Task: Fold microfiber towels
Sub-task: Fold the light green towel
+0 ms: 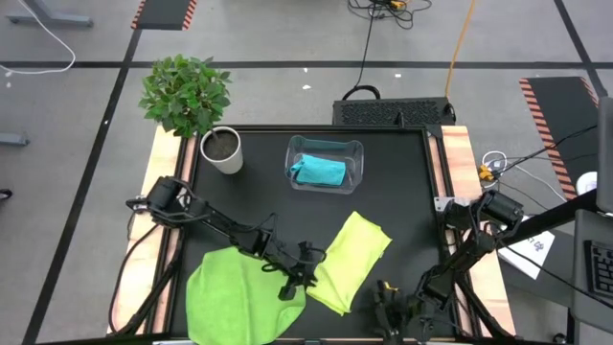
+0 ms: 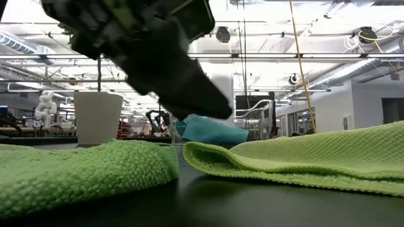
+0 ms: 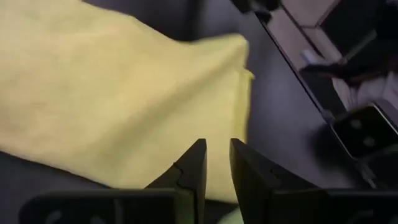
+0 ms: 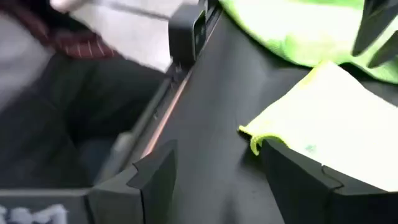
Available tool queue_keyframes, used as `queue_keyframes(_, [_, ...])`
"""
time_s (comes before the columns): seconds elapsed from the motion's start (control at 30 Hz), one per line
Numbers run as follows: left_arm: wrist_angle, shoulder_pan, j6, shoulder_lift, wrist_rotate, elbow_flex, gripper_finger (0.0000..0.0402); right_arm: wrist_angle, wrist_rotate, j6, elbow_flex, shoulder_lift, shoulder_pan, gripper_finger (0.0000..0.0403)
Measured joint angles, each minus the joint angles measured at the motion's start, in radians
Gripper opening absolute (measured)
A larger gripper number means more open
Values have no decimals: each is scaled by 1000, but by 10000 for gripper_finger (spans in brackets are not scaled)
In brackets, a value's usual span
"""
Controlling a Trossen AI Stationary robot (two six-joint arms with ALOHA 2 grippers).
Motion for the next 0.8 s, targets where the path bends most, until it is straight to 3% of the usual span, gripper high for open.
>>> queue_keyframes(0.23, [-47,-49,47,-1,-112,1,72,-116,2,-228,93,80,-31,222])
queue_keyframes(0.43, [-138,-50,-43,-1,-187,1,72,-228,79,-315,179,143,-38,222])
queue_keyframes(0.57, [-199,-50,-99,-1,-242,1,72,-231,155,-366,197,158,-34,222])
queue_keyframes(0.8, [-208,-54,-148,-1,-262,2,72,-218,189,-421,198,158,-28,222])
